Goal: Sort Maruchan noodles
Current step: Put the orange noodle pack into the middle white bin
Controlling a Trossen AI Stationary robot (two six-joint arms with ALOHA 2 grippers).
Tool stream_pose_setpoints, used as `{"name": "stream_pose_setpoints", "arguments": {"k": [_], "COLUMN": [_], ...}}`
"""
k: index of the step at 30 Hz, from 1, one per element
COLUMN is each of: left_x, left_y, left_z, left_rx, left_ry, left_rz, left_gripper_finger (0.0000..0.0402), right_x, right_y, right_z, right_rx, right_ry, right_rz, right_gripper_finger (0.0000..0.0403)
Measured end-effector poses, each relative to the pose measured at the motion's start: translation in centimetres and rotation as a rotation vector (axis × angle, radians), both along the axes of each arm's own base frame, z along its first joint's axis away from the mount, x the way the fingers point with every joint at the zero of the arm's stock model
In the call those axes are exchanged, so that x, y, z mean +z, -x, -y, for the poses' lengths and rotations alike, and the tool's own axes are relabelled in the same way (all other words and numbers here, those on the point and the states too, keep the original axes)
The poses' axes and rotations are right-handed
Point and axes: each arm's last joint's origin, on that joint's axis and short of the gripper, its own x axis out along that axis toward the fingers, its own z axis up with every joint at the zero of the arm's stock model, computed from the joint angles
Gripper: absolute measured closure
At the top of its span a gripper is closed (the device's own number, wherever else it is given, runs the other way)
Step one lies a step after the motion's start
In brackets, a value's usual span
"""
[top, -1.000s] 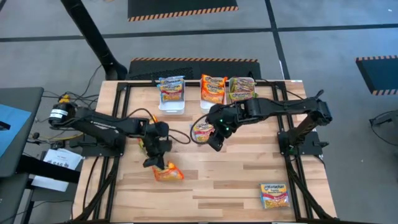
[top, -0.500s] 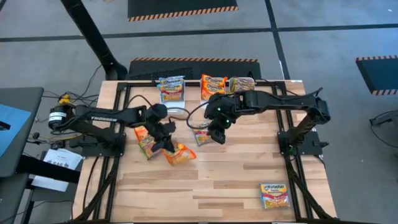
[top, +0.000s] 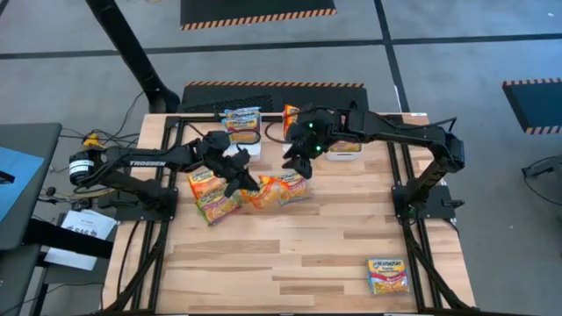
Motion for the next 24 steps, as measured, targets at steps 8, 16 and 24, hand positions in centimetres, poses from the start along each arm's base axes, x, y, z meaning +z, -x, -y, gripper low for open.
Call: {"name": "stream_pose_setpoints", "arguments": {"k": [8,16,24], "left_x": [1.2,1.3,1.2], "left_y": [-0.4,-0.3,-0.2], "left_z": [-0.7,-1.0,-1.4], "left_rx": [0.068,0.103,0.135], "left_ry": [-0.048,-0.058,-0.065], "left_rz": [0.125,0.127,0.122], "left_gripper_finger": [0.0401,0.0401,0.0401], "right_x": [-1.2,-4.5,-7.7], "right_y": [-0.1,-2.2,-3.7], "right_z": [2.6,3.2,3.5], "right_rx": [-0.002,0.098,0.16], "right_ry": [-0.058,-0.09,-0.154], "right_rz": [0.011,-0.037,-0.099], "right_gripper_finger": [0.0195,0.0195,0.0195]}}
